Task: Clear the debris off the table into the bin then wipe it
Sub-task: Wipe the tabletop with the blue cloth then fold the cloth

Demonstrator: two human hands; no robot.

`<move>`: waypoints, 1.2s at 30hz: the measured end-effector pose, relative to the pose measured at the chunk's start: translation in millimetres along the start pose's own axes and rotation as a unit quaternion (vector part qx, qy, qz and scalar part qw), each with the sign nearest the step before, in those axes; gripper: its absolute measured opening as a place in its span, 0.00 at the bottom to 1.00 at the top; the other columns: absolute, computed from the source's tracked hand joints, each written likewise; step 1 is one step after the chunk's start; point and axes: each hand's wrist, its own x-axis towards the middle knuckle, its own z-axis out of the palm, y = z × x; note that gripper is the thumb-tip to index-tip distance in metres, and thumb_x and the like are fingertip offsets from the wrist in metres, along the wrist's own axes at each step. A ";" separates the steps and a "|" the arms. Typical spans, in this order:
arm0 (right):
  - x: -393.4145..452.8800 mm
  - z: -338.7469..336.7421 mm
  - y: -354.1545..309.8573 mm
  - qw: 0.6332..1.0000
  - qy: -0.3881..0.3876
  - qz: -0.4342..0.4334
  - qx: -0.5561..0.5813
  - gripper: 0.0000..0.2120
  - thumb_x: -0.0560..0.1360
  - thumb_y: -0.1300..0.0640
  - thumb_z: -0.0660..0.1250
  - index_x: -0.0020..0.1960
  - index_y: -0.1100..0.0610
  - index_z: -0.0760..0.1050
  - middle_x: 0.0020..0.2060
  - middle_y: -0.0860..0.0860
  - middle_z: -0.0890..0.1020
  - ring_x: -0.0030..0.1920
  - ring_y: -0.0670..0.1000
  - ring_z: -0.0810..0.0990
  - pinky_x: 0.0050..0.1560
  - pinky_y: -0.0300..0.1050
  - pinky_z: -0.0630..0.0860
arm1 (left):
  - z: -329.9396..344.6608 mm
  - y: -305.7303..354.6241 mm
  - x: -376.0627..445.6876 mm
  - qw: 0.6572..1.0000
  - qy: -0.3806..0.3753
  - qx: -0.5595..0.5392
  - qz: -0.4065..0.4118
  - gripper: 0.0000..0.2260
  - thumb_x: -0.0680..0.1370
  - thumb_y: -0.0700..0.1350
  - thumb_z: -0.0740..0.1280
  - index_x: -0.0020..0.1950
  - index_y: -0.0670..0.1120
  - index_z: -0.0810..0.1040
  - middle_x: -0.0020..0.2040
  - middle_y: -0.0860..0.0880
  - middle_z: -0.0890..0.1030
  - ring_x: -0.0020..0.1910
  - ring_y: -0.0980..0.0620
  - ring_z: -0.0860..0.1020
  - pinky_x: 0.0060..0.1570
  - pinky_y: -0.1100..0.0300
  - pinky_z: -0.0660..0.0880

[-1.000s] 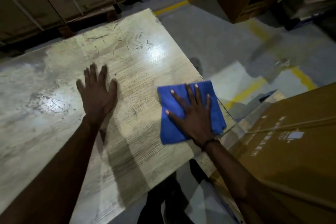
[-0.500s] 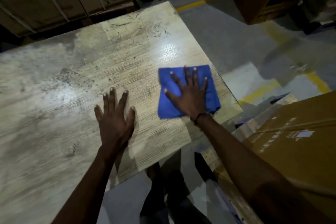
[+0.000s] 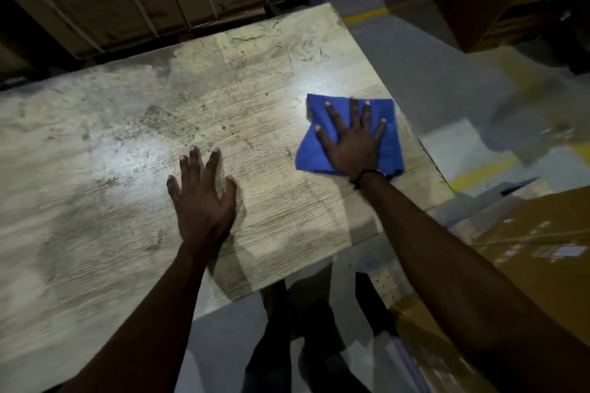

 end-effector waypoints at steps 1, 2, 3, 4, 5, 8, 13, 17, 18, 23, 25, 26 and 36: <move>-8.3 4.6 -16.5 0.999 0.007 -0.037 -0.003 0.31 0.80 0.28 0.51 0.81 0.36 0.60 0.84 0.54 0.59 0.83 0.62 0.56 0.76 0.76 0.51 | 0.7 -0.7 0.3 1.000 -0.001 0.003 0.001 0.29 0.84 0.60 0.55 0.85 0.58 0.57 0.86 0.48 0.52 0.85 0.45 0.50 0.81 0.36 0.48; -23.6 7.4 -29.1 0.997 0.003 -0.081 -0.003 0.31 0.81 0.29 0.52 0.81 0.36 0.60 0.84 0.52 0.58 0.83 0.61 0.54 0.77 0.75 0.50 | 1.6 -1.3 0.8 1.000 -0.002 0.006 0.003 0.29 0.83 0.60 0.54 0.85 0.58 0.57 0.86 0.48 0.52 0.85 0.46 0.50 0.81 0.36 0.48; -40.8 9.2 -36.4 0.993 -0.012 -0.121 0.005 0.30 0.81 0.30 0.52 0.81 0.35 0.59 0.84 0.51 0.56 0.84 0.59 0.52 0.78 0.74 0.47 | 2.3 -2.7 1.7 1.000 -0.005 0.010 0.002 0.29 0.84 0.60 0.54 0.85 0.59 0.56 0.87 0.48 0.51 0.85 0.46 0.49 0.81 0.36 0.48; -58.1 8.4 -37.1 0.989 -0.024 -0.145 0.015 0.29 0.82 0.30 0.52 0.82 0.34 0.57 0.85 0.49 0.54 0.85 0.57 0.49 0.78 0.72 0.44 | 3.2 -3.9 2.2 1.000 -0.008 0.013 -0.001 0.29 0.84 0.60 0.54 0.85 0.59 0.55 0.87 0.49 0.50 0.85 0.47 0.48 0.81 0.36 0.48; -71.5 5.1 -33.0 0.987 -0.037 -0.157 0.018 0.28 0.83 0.30 0.50 0.82 0.33 0.55 0.85 0.47 0.52 0.85 0.55 0.47 0.79 0.71 0.42 | 3.6 -5.0 2.9 1.000 -0.012 0.015 -0.004 0.29 0.84 0.60 0.53 0.85 0.59 0.54 0.87 0.49 0.49 0.86 0.47 0.47 0.81 0.36 0.48; -72.9 -2.6 -1.5 0.987 -0.048 -0.155 -0.010 0.27 0.84 0.33 0.47 0.82 0.32 0.50 0.85 0.46 0.49 0.85 0.55 0.46 0.80 0.70 0.44 | 4.1 -3.3 2.7 0.999 -0.030 0.020 -0.012 0.29 0.84 0.61 0.51 0.85 0.60 0.51 0.87 0.50 0.46 0.86 0.47 0.45 0.81 0.35 0.46; 26.5 -3.8 21.7 0.998 -0.025 -0.058 0.004 0.27 0.85 0.36 0.44 0.83 0.39 0.56 0.85 0.50 0.55 0.84 0.58 0.52 0.78 0.74 0.47 | 3.9 -4.4 43.2 0.998 -0.059 0.024 0.003 0.30 0.84 0.64 0.48 0.86 0.59 0.48 0.87 0.47 0.43 0.85 0.44 0.42 0.79 0.34 0.41; 73.5 11.0 -32.1 0.999 -0.010 -0.040 0.023 0.29 0.85 0.38 0.44 0.81 0.46 0.65 0.83 0.53 0.59 0.83 0.61 0.55 0.77 0.76 0.48 | 5.0 -13.5 139.6 0.997 -0.067 0.026 -0.004 0.33 0.82 0.67 0.45 0.86 0.56 0.51 0.86 0.44 0.47 0.85 0.40 0.46 0.80 0.33 0.44; 71.5 16.8 -51.5 0.998 0.002 -0.064 0.019 0.28 0.85 0.39 0.46 0.80 0.46 0.67 0.83 0.53 0.61 0.83 0.62 0.57 0.77 0.76 0.51 | 3.5 -17.7 163.6 0.997 -0.062 0.034 -0.007 0.34 0.82 0.67 0.45 0.86 0.55 0.53 0.86 0.43 0.48 0.85 0.39 0.48 0.80 0.33 0.45; 6.3 21.7 -90.5 0.977 -0.021 -0.211 0.006 0.25 0.87 0.40 0.48 0.83 0.35 0.51 0.85 0.47 0.51 0.85 0.55 0.45 0.80 0.70 0.47 | -8.1 -49.5 214.8 0.998 -0.038 0.033 -0.029 0.34 0.82 0.67 0.46 0.86 0.54 0.55 0.86 0.44 0.51 0.85 0.40 0.50 0.80 0.33 0.47; 7.4 16.3 -78.2 0.978 -0.031 -0.207 -0.010 0.26 0.86 0.39 0.48 0.83 0.33 0.48 0.85 0.45 0.49 0.85 0.53 0.43 0.80 0.68 0.47 | -6.3 -57.3 210.6 0.999 -0.025 0.035 -0.014 0.32 0.83 0.66 0.47 0.85 0.56 0.55 0.86 0.47 0.50 0.85 0.43 0.49 0.79 0.34 0.46; 19.0 15.7 -71.2 0.981 -0.033 -0.190 -0.015 0.25 0.86 0.38 0.47 0.83 0.32 0.48 0.85 0.45 0.49 0.85 0.54 0.44 0.80 0.68 0.47 | -4.9 -58.1 208.7 0.999 -0.021 0.034 -0.011 0.31 0.84 0.66 0.47 0.85 0.56 0.54 0.87 0.47 0.50 0.85 0.43 0.48 0.80 0.34 0.46; 177.6 50.9 -170.5 0.995 0.025 -0.091 0.018 0.26 0.85 0.38 0.49 0.81 0.41 0.65 0.82 0.53 0.64 0.82 0.62 0.59 0.77 0.75 0.52 | -2.4 -55.7 212.3 1.000 0.008 0.019 -0.023 0.30 0.82 0.63 0.55 0.84 0.56 0.60 0.86 0.49 0.54 0.85 0.45 0.52 0.79 0.35 0.49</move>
